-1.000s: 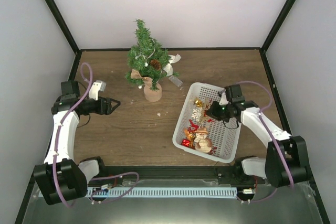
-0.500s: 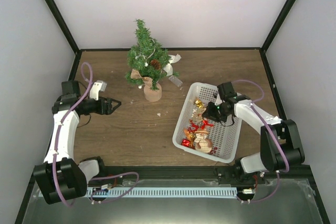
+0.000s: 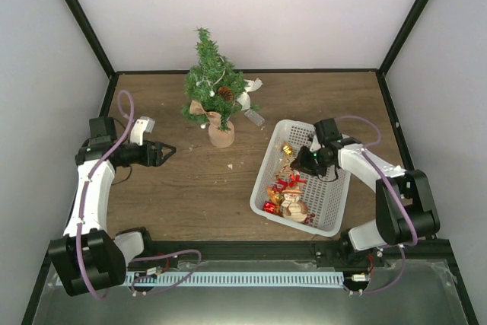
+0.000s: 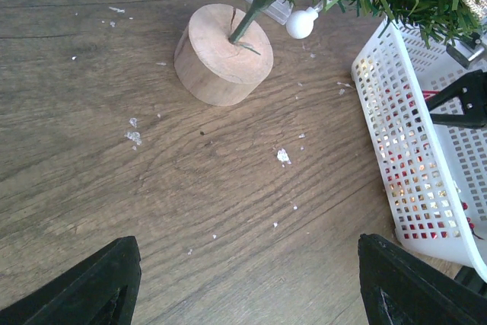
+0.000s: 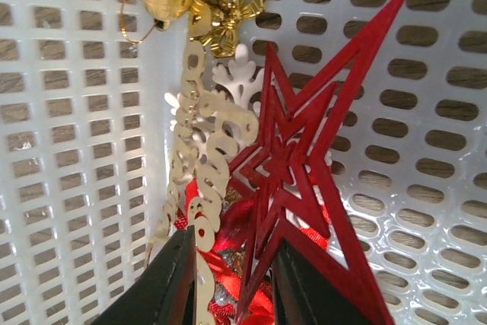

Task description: Decorate the small christmas tree

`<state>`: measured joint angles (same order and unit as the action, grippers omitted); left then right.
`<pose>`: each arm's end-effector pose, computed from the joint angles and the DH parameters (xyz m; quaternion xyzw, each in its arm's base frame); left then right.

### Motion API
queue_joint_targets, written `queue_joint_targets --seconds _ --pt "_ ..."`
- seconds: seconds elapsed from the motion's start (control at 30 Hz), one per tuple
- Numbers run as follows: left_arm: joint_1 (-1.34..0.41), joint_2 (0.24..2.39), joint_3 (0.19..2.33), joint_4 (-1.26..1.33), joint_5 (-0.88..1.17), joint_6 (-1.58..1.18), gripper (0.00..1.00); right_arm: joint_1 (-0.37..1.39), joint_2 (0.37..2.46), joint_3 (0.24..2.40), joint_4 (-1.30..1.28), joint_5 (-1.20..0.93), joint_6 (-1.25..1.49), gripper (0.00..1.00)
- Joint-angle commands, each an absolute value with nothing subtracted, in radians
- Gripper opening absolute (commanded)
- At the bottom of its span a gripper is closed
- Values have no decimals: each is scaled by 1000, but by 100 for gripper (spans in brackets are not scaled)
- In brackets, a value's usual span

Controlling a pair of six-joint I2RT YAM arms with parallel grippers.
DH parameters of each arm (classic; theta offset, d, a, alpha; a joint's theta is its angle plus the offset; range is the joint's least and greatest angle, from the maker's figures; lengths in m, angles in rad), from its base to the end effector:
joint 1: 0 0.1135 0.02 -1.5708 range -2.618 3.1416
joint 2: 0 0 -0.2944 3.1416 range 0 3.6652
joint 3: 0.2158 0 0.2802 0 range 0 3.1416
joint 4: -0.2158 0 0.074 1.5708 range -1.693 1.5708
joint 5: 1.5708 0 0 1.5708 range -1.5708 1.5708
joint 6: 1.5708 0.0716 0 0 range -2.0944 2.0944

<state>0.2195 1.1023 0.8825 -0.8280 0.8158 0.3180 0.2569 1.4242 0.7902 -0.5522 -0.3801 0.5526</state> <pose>0.2346 -0.0011 0.2684 0.1461 0.8806 -0.3064 0.3305 0.2696 0.0983 0.1607 0.1063 0.9587 0.2443 0.0995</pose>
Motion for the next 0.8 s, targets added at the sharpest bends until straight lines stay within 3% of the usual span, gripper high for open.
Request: queue_joint_targets --seconds 0.0,0.4,0.77 --pt "215 1091 896 -819 832 329 79 263 1455 815 -541 -375 567 22" --pt "215 1102 897 -818 837 333 78 263 1427 787 -530 -350 589 20" --pt "216 1100 896 -816 835 330 79 262 1434 796 -529 -270 608 2"
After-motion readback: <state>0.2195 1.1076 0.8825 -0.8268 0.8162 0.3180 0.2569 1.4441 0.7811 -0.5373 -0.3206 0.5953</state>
